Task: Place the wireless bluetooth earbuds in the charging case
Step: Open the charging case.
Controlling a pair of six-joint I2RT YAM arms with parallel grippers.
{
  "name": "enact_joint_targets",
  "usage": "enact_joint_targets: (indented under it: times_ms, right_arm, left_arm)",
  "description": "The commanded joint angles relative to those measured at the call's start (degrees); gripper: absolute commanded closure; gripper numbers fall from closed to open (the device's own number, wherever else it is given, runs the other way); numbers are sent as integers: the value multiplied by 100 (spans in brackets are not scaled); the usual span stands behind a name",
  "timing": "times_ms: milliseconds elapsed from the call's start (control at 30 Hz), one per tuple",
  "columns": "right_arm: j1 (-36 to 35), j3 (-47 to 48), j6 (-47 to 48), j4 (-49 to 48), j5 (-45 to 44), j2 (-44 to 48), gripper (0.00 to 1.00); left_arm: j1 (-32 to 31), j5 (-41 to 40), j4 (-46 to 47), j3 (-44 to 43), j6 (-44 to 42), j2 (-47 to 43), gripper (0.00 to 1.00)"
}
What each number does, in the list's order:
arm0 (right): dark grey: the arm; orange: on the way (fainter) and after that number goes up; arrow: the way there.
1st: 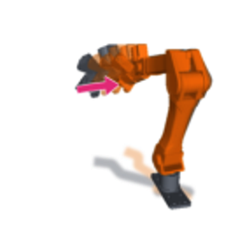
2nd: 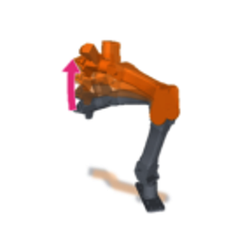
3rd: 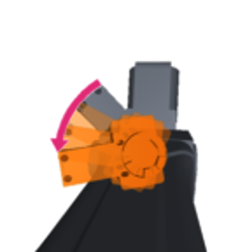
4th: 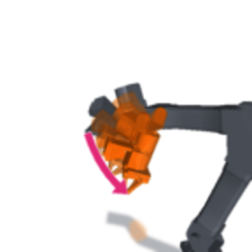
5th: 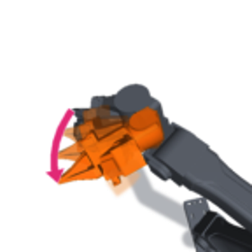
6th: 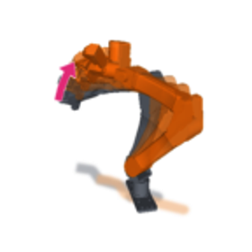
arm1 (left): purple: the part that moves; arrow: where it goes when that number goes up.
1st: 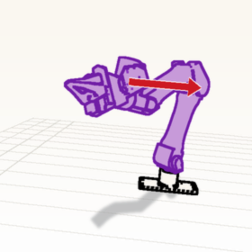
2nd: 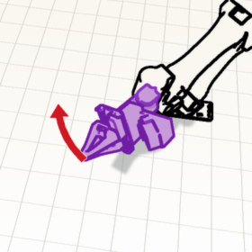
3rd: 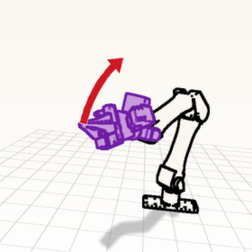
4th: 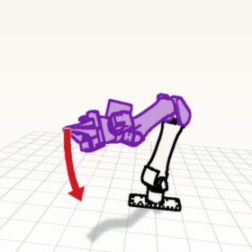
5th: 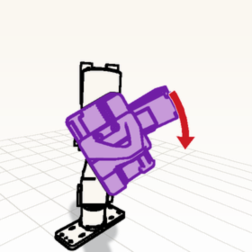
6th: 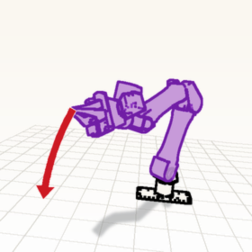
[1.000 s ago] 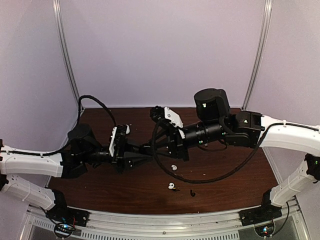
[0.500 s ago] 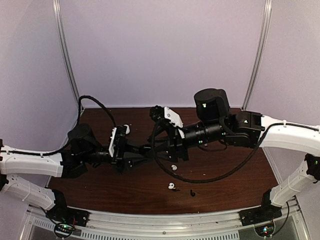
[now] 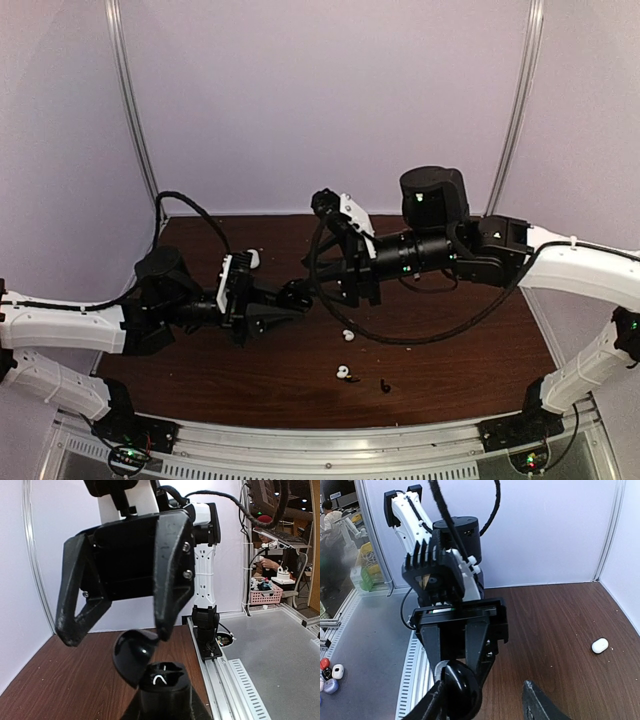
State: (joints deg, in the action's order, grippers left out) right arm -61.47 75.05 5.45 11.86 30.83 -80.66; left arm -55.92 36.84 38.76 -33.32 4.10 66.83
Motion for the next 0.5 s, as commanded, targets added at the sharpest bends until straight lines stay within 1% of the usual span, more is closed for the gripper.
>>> enact_joint_targets:
  times_ms: [0, 233, 367, 467]
  right_arm:
    - [168, 43, -132, -180, -539, 44, 49]
    - [231, 29, -107, -97, -792, 69, 48]
    - [307, -107, -159, -156, -682, 341, 46]
    - [447, -362, -312, -185, -672, 614, 44]
  left_arm:
    - [-59, 206, 352, -47, -76, -105, 95]
    - [-58, 88, 328, -36, 22, -102, 95]
    - [-59, -117, 571, 81, 242, -46, 95]
    - [-47, -317, 962, 316, 455, -30, 95]
